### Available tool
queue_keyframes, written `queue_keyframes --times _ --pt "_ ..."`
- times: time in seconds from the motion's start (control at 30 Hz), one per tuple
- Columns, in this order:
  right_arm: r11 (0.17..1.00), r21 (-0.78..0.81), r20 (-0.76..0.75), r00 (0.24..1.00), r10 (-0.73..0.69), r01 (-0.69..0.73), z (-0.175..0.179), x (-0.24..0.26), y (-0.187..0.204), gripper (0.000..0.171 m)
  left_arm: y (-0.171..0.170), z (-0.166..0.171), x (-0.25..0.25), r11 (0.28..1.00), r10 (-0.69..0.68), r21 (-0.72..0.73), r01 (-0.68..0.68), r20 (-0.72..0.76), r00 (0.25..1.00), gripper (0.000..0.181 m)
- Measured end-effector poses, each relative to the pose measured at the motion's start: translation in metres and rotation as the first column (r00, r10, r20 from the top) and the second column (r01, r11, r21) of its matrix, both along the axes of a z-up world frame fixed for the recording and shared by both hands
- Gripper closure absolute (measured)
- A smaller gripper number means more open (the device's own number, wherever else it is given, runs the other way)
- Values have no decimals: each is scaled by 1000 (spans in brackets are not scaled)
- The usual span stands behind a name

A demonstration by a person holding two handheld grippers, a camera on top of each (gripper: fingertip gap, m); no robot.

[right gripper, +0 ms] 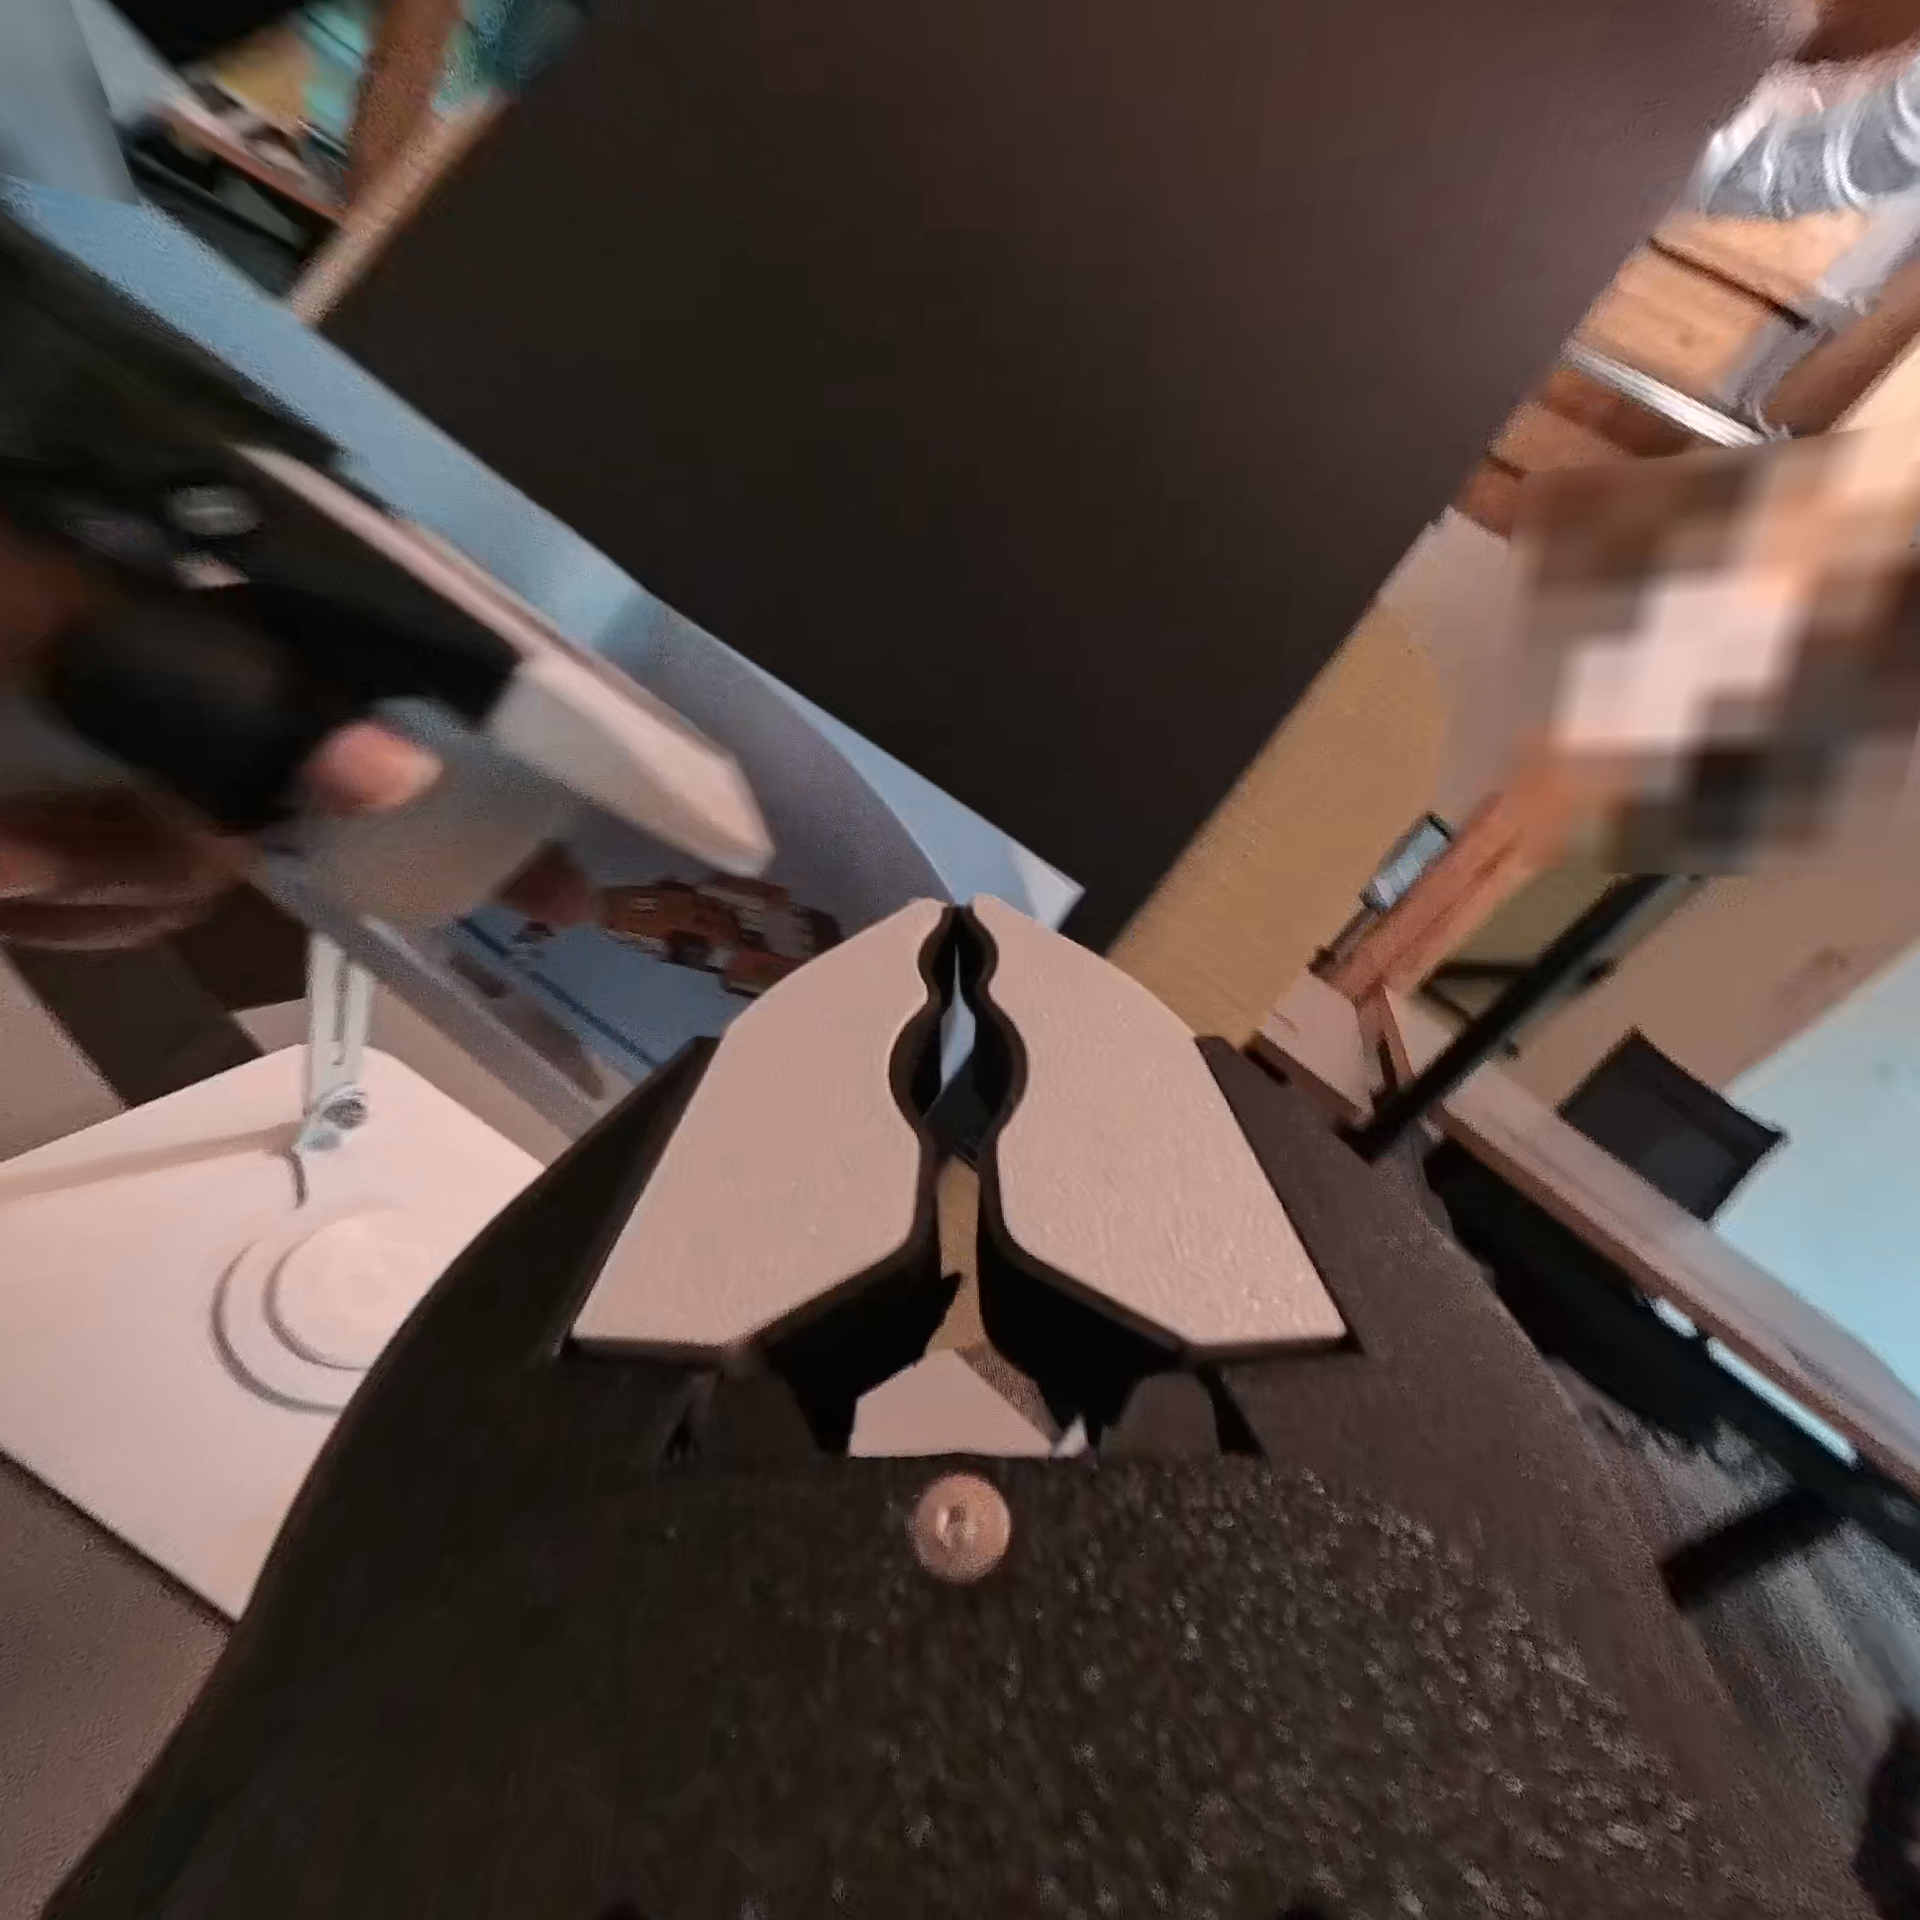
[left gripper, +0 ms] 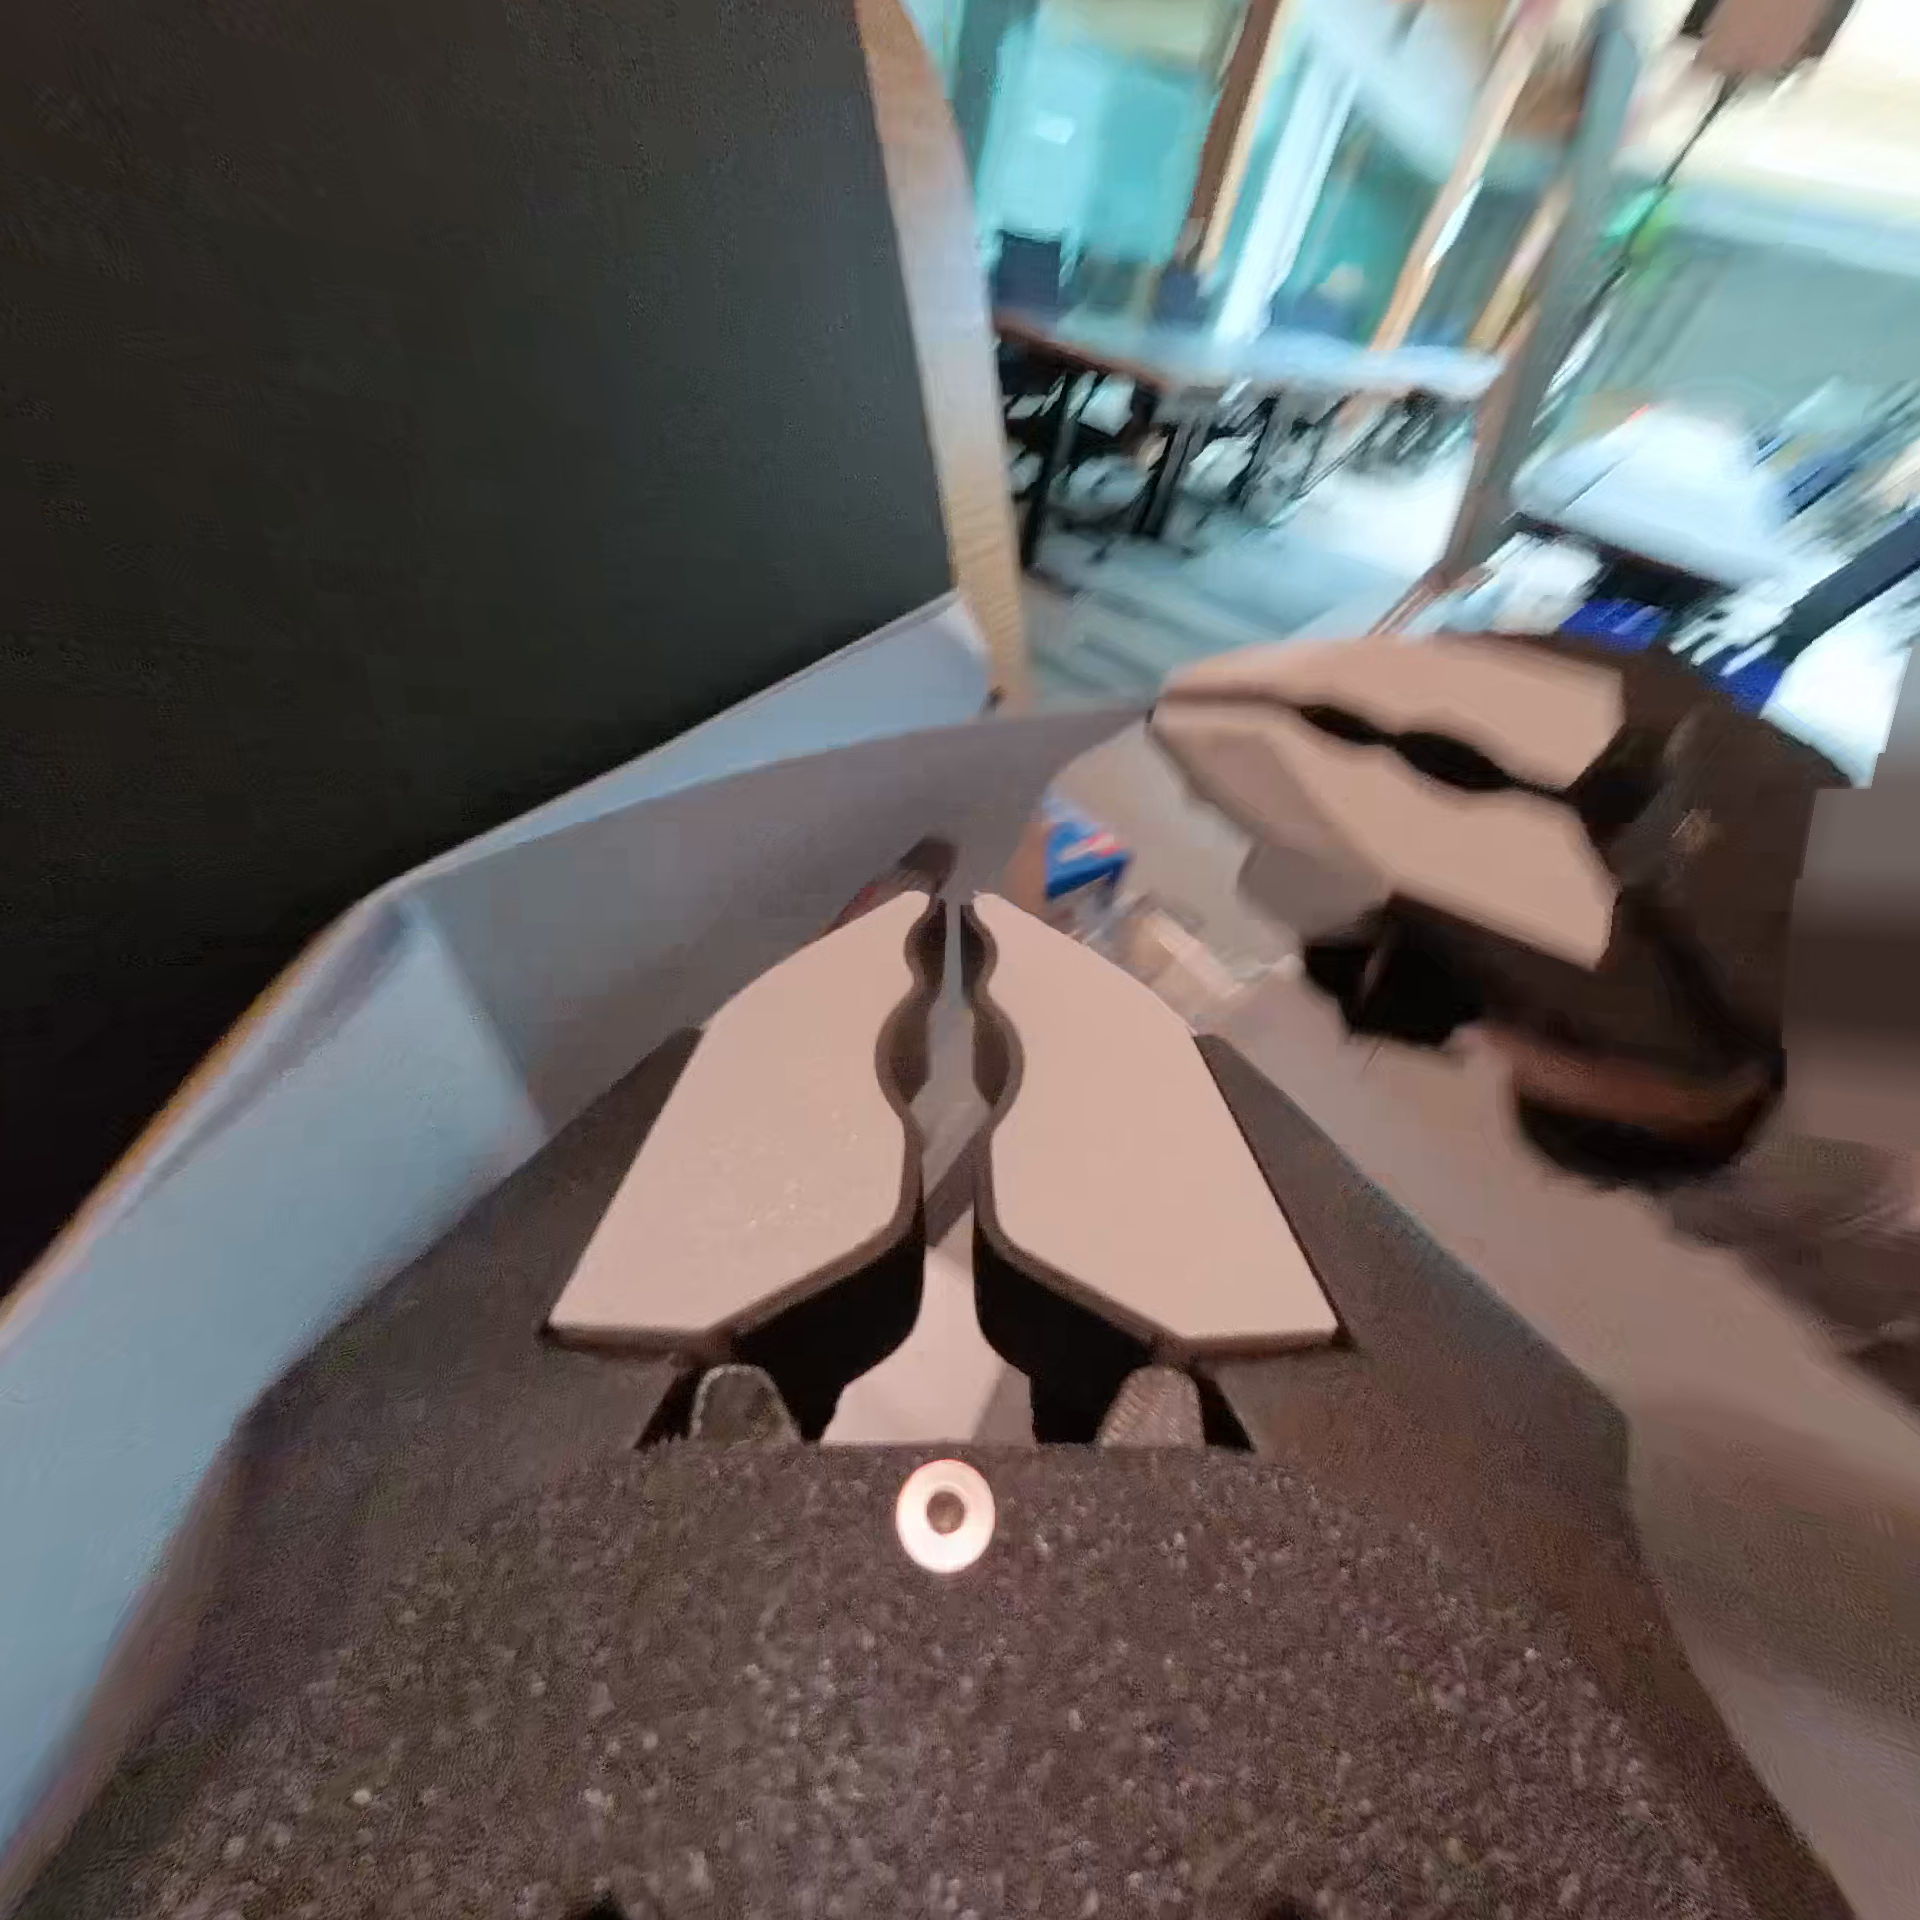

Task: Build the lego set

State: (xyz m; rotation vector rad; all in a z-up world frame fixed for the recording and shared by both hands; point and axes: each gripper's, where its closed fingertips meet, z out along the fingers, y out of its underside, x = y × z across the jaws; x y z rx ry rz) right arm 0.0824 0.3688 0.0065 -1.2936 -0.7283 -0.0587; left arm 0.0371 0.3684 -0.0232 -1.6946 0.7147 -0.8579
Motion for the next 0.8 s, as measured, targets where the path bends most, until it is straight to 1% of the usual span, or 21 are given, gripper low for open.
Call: queue_keyframes --times 0.07,0.1,0.17,0.23,0.27,0.33,0.43,0.5,0.57,0.67,0.7,0.77,0.8 --pt "998 -17 11 999 -53 53 2 9 8 171 1 -12 -22 993 102 85 -87 -189 977 178" --pt "999 -6 33 999 -41 42 3 8 6 169 1 -16 -37 981 167 148 -129 -287 943 178" --pt "1000 -9 114 993 30 -30 -1 0 -2 164 1 -21 -67 941 296 291 -175 -449 843 179" --pt "998 -22 216 974 69 -66 -9 -6 -7 160 4 -20 -92 894 400 407 -186 -540 741 181" --pt "998 -13 261 963 66 -64 -11 -7 -8 158 7 -21 -99 884 418 436 -170 -574 704 181" --pt "999 23 335 942 15 -25 -10 -4 -7 157 12 -26 -102 890 410 432 -146 -617 672 180" --pt "999 47 437 899 -9 -13 -8 -8 -8 157 24 -24 -101 881 427 452 -138 -636 643 181" --pt "997 79 545 838 -26 -20 -11 -13 -7 151 28 -21 -98 872 442 473 -129 -646 622 181" --pt "992 123 628 777 -47 -39 -11 -15 -7 148 29 -18 -93 867 446 483 -121 -644 622 181" --pt "992 79 672 740 19 -97 -11 -21 -14 141 30 -19 -87 863 448 496 -100 -657 607 181" --pt "991 46 699 713 59 -127 -16 -24 -16 137 30 -18 -85 861 450 500 -95 -662 599 181" --pt "988 -22 771 627 113 -152 -32 -25 -16 132 30 -18 -84 860 452 502 -93 -663 596 181" --pt "987 -67 809 571 140 -148 -42 -23 -13 126 30 -18 -84 861 452 499 -99 -662 598 181"
